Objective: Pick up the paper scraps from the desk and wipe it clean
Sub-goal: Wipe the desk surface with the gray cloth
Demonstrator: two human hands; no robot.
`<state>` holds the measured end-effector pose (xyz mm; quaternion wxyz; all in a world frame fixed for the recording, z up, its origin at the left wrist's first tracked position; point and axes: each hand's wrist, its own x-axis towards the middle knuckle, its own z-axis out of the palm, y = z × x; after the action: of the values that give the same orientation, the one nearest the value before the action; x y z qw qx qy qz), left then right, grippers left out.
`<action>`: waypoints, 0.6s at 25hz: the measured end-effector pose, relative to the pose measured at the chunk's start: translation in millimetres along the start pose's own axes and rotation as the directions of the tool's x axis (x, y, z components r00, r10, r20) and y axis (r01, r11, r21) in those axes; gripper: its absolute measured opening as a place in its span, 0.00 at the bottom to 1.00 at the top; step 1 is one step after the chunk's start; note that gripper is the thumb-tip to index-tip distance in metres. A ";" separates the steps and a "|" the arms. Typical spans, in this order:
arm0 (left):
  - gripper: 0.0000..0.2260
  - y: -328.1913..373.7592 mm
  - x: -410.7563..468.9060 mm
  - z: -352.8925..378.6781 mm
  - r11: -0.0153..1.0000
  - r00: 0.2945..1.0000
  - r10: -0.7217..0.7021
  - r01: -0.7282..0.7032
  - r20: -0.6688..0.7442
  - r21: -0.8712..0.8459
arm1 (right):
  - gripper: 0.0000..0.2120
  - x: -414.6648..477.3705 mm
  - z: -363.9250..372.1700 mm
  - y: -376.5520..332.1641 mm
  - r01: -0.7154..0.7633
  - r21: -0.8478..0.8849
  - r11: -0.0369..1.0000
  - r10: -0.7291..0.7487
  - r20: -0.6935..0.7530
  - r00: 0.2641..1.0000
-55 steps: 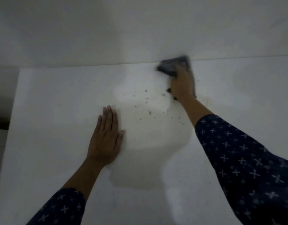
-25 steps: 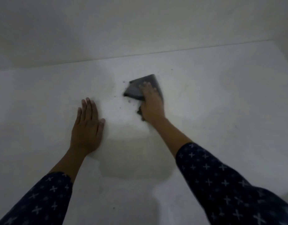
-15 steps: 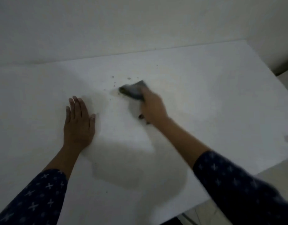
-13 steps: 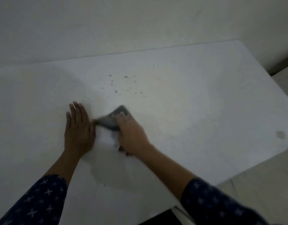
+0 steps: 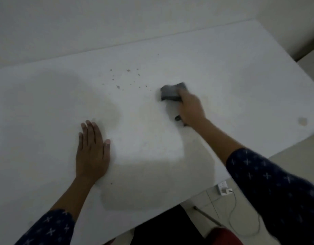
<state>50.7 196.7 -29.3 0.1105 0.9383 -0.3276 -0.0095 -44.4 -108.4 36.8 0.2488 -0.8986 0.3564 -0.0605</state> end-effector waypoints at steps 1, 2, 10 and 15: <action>0.30 0.5 -0.6 -0.6 1.000 1.000 0.001 -0.001 0.000 -0.005 | 0.20 -31.7 13.3 -23.6 0.055 0.017 0.998 -0.056 0.081 0.995; 0.30 2.4 -1.2 -2.3 1.000 1.000 0.004 -0.004 0.005 -0.006 | 0.22 -67.6 29.8 -46.3 0.170 0.033 0.985 -0.173 0.194 0.966; 0.31 4.6 -11.3 -3.0 1.000 0.999 -0.020 0.020 0.027 0.011 | 0.31 -54.1 39.7 20.0 0.034 0.122 0.992 -0.038 0.037 0.999; 0.31 3.4 -9.6 1.3 0.999 1.000 -0.018 0.017 0.015 0.032 | 0.21 -21.5 -15.9 47.3 -0.074 0.028 0.997 0.075 -0.026 0.997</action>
<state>40.9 199.8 -30.4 0.0931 0.9426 -0.3203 -0.0123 -93.7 -129.8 29.0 0.2583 -0.8803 0.3921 -0.0683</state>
